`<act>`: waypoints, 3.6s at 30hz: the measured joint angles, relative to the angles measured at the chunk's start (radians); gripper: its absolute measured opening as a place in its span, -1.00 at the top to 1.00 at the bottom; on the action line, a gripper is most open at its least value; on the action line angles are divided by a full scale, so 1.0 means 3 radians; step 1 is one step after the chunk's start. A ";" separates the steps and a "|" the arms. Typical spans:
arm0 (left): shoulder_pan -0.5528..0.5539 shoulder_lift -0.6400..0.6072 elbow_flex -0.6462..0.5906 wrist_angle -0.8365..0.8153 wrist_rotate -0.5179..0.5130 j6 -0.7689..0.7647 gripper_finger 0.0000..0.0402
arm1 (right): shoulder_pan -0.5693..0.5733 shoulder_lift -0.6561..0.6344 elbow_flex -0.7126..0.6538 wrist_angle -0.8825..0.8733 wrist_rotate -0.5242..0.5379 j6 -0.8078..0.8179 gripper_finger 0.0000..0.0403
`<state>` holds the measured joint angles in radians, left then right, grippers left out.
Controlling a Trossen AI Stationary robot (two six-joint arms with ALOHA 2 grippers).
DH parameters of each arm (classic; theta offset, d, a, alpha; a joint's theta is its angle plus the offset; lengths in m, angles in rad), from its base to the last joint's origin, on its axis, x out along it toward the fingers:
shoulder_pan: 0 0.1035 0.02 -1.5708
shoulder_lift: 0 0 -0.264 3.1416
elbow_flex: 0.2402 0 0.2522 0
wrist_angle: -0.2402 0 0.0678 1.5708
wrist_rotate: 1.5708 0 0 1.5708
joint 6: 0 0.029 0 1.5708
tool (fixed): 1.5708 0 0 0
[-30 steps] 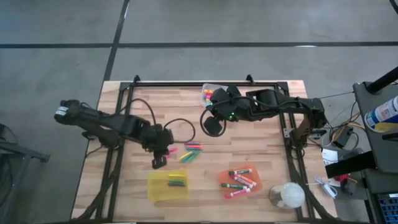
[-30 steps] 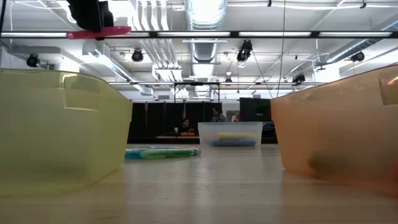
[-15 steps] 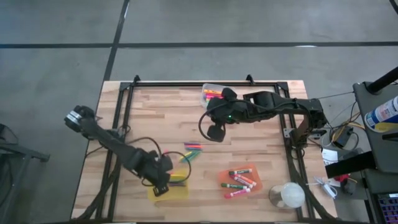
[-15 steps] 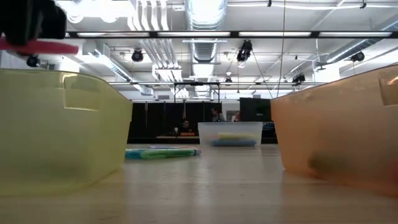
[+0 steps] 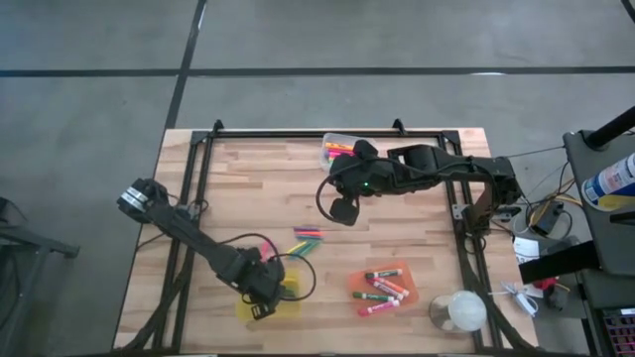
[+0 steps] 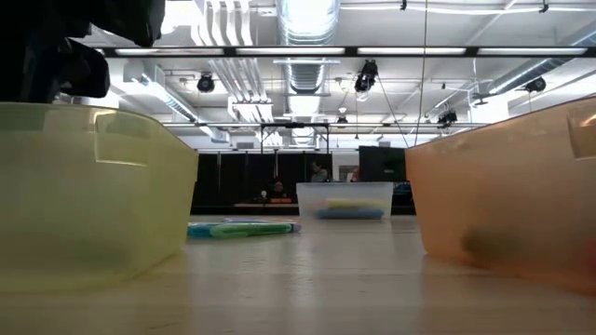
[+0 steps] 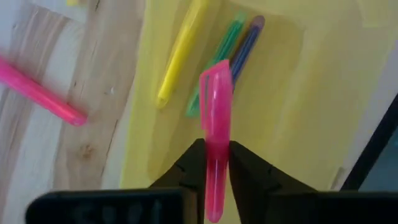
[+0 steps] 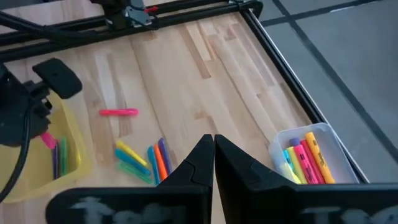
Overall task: Pick & Place Markers
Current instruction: Put the pink pen into the yellow bin, then put the purple pen into the yellow bin
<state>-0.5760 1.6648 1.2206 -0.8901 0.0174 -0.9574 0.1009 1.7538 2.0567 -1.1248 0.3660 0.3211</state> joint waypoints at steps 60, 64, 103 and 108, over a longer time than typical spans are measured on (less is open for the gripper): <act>0.0205 -0.2192 0.0113 -0.0203 -0.1693 -0.0112 0.41 | -0.0399 0.1105 -0.1513 0.1846 -0.1513 0.0398 0.34; 0.0205 -0.2192 0.0113 -0.0202 -0.1715 -0.0228 0.41 | -0.0446 0.1421 -0.1181 0.1555 -0.1527 0.0274 0.34; 0.0205 -0.2190 0.0113 -0.0178 -0.1694 -0.0293 0.40 | -0.0538 0.2176 0.0038 0.0262 -0.1809 -0.0566 0.54; 0.0205 -0.2190 0.0113 -0.0178 -0.1695 -0.0295 0.40 | -0.0483 0.2174 0.0002 0.0279 -0.1924 -0.0590 0.58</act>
<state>-0.5144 1.0077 1.2545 -0.9436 -0.4911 -1.0458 -0.0440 2.4062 2.0572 -1.0411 -0.2111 0.1442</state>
